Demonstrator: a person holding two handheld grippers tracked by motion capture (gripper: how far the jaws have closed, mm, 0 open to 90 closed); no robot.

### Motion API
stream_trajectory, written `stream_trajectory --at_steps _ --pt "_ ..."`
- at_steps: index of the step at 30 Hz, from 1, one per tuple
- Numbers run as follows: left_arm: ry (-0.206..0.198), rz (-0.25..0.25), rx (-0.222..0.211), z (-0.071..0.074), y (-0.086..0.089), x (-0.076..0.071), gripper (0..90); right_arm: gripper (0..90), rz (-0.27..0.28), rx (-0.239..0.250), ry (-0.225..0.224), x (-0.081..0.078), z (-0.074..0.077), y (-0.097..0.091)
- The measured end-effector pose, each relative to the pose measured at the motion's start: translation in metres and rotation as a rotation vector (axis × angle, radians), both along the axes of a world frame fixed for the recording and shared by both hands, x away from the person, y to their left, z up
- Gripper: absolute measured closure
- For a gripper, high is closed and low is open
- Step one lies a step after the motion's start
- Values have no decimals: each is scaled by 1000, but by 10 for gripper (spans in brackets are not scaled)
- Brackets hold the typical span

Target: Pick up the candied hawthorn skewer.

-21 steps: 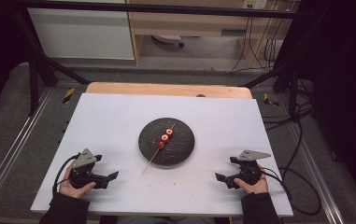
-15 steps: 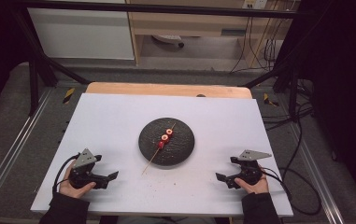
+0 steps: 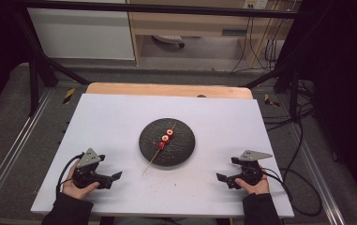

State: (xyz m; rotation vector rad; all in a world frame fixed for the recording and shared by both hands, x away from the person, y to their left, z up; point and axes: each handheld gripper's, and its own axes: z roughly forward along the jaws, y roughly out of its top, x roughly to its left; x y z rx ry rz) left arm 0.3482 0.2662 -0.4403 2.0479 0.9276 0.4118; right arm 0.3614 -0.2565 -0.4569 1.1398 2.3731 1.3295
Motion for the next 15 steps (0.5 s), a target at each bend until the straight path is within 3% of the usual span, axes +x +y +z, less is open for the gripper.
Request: stream_trajectory --at_steps 15 --pt "-7 6 -6 18 -23 4 38 10 -3 -2 1 0 0 0"
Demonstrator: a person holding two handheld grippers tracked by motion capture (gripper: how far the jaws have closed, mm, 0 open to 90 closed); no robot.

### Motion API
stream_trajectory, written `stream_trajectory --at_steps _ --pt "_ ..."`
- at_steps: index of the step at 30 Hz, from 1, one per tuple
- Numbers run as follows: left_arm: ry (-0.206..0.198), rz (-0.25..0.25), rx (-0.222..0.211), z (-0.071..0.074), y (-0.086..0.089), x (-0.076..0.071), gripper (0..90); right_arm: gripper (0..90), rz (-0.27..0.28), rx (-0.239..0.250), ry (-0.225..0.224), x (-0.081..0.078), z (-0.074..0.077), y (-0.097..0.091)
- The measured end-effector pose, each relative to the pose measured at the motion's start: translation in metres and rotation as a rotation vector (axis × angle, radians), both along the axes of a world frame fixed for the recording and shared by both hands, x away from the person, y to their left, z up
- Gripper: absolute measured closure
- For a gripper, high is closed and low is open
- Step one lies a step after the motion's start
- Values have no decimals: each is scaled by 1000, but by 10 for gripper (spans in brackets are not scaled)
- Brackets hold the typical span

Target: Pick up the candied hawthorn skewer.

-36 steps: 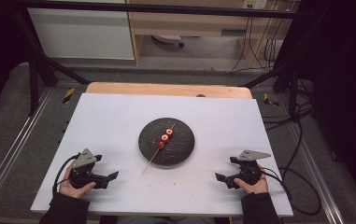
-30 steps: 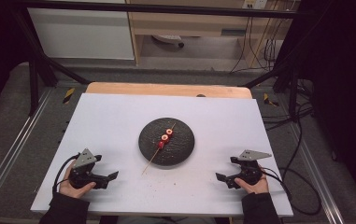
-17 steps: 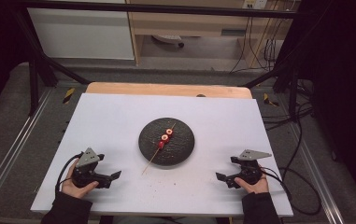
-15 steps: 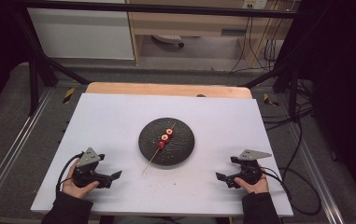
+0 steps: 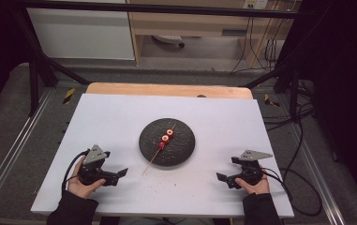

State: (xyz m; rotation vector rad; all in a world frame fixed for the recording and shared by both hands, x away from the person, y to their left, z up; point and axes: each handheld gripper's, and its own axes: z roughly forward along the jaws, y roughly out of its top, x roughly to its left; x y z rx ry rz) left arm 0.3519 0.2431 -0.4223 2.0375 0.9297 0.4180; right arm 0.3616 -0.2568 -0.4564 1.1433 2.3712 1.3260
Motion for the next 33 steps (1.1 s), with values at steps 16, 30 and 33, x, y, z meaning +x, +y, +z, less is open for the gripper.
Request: stream_trajectory --at_steps 16,30,33 --pt "14 -18 57 17 -59 21 66 10 -5 -6 0 0 0 0" --pt "80 13 127 10 -103 48 251 10 -7 -10 0 0 0 0" --pt "86 23 144 8 -110 52 329 10 -6 -10 1 0 0 0"
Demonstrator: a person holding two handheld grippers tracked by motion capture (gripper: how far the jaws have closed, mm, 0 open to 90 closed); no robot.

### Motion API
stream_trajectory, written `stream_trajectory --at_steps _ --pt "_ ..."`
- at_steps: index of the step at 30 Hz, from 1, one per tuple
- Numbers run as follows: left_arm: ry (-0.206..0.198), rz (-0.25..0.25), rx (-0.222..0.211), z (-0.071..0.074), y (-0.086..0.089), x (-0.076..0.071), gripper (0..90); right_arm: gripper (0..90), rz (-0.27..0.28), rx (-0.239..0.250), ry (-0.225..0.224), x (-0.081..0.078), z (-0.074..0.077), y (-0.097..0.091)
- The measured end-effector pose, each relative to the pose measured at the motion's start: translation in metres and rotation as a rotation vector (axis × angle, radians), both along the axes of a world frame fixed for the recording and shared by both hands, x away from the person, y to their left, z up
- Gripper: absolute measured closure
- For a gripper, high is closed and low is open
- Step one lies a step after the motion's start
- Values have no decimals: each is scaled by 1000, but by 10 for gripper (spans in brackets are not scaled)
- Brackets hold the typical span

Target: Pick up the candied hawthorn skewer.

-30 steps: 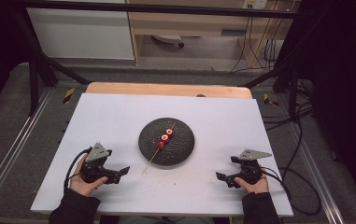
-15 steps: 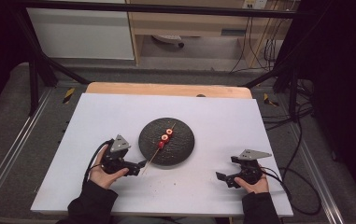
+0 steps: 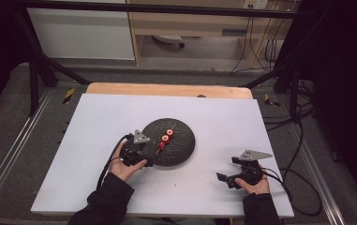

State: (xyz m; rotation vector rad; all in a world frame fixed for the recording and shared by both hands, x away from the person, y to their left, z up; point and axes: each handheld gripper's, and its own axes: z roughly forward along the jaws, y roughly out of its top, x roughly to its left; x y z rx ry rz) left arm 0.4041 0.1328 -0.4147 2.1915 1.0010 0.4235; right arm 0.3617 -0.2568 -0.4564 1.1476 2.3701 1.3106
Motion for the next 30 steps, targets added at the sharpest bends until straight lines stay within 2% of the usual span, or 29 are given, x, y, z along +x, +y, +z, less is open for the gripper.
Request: stream_trajectory --at_steps 8,13,16,23,27,30 --pt "57 10 29 -7 -16 7 527 10 -1 3 -2 0 0 0" --pt "60 27 60 -8 -21 8 656 10 -1 5 4 0 0 0" --pt "72 35 53 -8 -22 8 723 10 -2 2 3 0 0 0" --pt "83 36 60 -10 -25 8 826 10 -3 5 1 0 1 0" --pt "71 52 71 -10 -26 8 846 10 -4 6 2 0 1 0" --pt "71 58 60 -10 -26 8 872 10 -5 7 3 0 1 0"
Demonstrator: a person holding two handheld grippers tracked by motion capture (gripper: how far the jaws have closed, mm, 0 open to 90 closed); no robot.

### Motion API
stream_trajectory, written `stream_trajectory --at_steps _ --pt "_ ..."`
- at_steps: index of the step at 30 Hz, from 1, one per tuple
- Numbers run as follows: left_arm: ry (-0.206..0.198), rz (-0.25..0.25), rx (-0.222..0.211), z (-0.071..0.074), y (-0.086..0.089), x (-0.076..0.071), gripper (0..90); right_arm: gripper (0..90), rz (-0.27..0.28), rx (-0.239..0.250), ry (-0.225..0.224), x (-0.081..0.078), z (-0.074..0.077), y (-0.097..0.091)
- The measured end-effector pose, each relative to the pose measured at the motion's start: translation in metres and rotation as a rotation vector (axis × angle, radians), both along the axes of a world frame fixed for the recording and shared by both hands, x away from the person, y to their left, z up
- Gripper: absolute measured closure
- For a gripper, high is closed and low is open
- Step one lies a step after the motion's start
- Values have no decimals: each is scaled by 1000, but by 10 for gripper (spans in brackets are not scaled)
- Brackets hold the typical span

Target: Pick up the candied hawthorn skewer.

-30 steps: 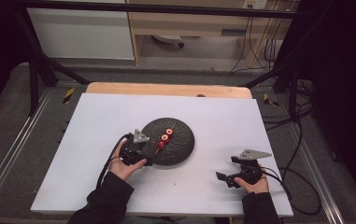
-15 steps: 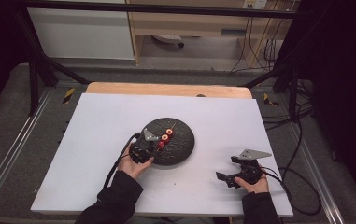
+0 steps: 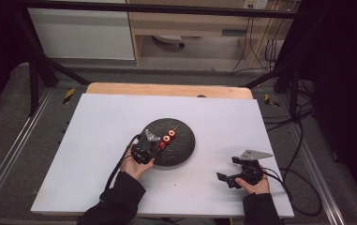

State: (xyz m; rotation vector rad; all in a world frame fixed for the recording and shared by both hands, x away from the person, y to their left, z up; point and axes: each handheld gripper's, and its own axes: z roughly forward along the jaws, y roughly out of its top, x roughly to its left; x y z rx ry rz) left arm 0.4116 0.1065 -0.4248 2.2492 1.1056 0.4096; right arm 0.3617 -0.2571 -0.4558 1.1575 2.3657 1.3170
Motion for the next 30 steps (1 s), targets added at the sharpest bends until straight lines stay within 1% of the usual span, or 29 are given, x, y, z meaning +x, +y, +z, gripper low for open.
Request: stream_trajectory --at_steps 4,6,7,8,10,14,15,19,20,21,22,23,25,26,30 --pt "-10 5 -8 -1 0 -2 876 10 0 0 -5 0 1 -1" --pt "-15 1 -28 -1 3 -3 878 10 -1 1 -4 0 1 -1" --pt "-15 1 -28 -1 3 -3 879 10 -1 1 -4 0 1 -1" --pt "-21 0 -46 -1 6 -4 879 10 -2 3 -2 0 0 0" --pt "-27 -2 -66 0 9 -5 879 10 -2 5 -2 0 0 0" --pt "-50 -2 -92 2 14 -7 880 10 -2 6 -2 -1 1 -1" --pt "-50 -2 -92 2 14 -7 881 10 -4 7 -1 -1 1 0" --pt "-79 -7 -127 4 20 -12 881 10 -4 4 0 0 0 0" --pt "-81 -9 -138 4 21 -12 881 11 -4 6 -1 0 0 0" --pt "-81 -9 -138 4 21 -12 881 11 -4 6 -1 0 0 0" --pt "-91 -11 -151 5 23 -14 881 10 -4 7 -1 -1 1 0" --pt "-95 -13 -154 6 24 -15 881 10 -5 7 0 -1 0 0" --pt "-95 -13 -162 6 25 -16 881 11 -6 6 -1 -1 0 0" --pt "-103 -17 -171 7 27 -18 880 10 -6 8 0 -1 0 0" --pt "-113 -26 -196 8 32 -23 880 11 -8 13 2 -1 0 0"
